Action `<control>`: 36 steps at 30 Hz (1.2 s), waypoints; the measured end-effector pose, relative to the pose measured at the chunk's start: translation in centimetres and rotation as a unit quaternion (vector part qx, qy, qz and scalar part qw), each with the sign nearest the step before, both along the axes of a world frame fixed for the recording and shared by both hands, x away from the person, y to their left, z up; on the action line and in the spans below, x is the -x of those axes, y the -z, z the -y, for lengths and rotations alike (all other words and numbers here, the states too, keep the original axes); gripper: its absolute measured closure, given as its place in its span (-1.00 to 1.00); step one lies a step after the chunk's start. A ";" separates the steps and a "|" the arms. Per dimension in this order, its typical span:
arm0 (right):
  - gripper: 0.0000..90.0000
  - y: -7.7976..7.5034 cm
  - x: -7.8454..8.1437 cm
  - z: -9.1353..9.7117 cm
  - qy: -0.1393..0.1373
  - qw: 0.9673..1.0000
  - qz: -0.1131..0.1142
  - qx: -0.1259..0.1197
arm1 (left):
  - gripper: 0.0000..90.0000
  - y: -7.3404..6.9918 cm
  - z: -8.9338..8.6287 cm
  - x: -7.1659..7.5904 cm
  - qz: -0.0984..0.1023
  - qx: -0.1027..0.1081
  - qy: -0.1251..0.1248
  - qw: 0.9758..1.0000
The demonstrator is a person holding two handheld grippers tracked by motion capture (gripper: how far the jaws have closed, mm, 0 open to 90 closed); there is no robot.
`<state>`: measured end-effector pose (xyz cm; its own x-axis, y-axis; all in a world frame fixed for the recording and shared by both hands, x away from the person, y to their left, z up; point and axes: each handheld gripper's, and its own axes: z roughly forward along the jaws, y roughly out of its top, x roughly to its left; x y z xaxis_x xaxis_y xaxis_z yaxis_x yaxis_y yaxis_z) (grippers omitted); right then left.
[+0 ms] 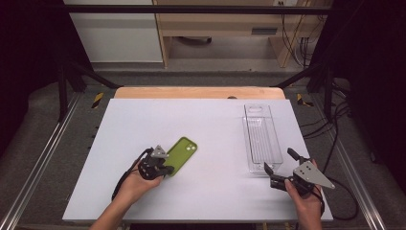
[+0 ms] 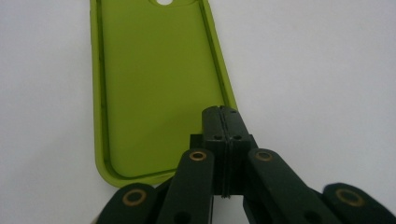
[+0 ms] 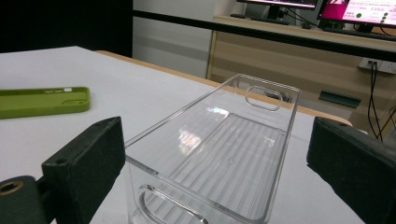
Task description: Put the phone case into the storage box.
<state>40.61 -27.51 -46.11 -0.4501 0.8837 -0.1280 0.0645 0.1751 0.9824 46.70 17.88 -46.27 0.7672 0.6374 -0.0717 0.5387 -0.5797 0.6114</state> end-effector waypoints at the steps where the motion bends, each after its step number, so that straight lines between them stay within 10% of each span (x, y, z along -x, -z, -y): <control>1: -0.89 0.0 0.0 -0.1 -0.001 1.000 0.000 0.001 | 1.00 0.0 -0.4 0.9 -0.001 0.000 0.004 1.000; 18: -0.89 0.0 0.1 -0.1 -0.002 1.000 -0.002 0.006 | 0.98 -0.6 -3.4 4.1 0.012 -0.011 0.013 1.000; 23: -0.89 0.1 0.1 0.0 0.000 1.000 -0.002 0.004 | 0.35 -2.0 -3.1 3.6 0.077 0.001 -0.020 0.997; 28: -0.89 0.0 0.1 0.0 -0.001 1.000 -0.002 0.003 | -0.14 -2.5 -2.4 3.1 0.097 -0.011 -0.027 0.995; 31: -0.89 0.1 0.1 -0.1 -0.002 1.000 -0.003 0.004 | -0.63 -2.3 -2.0 2.8 0.092 -0.014 -0.023 0.995; 36: -0.89 0.1 0.1 -0.1 -0.003 1.000 -0.003 0.004 | -0.86 -1.4 -1.4 2.3 0.062 -0.022 -0.011 0.998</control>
